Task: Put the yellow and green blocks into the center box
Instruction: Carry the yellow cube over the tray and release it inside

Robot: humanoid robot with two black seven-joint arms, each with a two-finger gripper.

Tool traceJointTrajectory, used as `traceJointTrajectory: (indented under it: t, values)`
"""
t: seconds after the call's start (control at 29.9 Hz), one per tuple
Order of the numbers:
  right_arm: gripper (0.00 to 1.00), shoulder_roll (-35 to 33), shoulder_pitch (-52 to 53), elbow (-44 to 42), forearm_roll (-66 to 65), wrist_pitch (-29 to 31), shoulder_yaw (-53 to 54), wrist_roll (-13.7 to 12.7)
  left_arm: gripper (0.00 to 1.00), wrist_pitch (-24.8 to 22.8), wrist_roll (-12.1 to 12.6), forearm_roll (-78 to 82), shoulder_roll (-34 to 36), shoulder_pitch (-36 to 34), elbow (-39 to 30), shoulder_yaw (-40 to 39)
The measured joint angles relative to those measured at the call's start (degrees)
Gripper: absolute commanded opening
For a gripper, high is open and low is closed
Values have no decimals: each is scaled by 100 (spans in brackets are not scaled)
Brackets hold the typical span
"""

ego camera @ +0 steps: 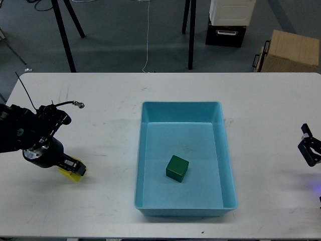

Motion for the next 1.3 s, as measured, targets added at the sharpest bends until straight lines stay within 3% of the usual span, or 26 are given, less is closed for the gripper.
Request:
traceJointTrajectory:
  t: [0.2,0.47,0.77,0.9,0.97,1.17,1.3]
  values:
    - [100,0,-1,-4,-7,0,-11,0,0,2,-434,-538,-932,-1524,-267,-73]
    - [100,0,-12,-81,-9,0,-11,-1,0,1,-560,-847,-2921,-1606,92,-51]
    - [100,0,-25,-205,-8,0,-10,-16,10,1,-662,-905,-3077,-1165,809,-43]
    - [100,-2,-20,-207,-9,0,-11,-18,22,2,-663,-905,-3078,-952,1055,-43]
    - [100,-7,-18,-214,-9,0,-11,-18,38,1,-669,-906,-3078,-846,1108,-45]
    - [100,-8,-30,-267,-20,0,-21,-26,42,1,-733,-907,-3079,-462,1256,-84]
    - [100,-9,-30,-268,-25,0,-30,-26,48,2,-922,-908,-3079,-404,1264,-121]
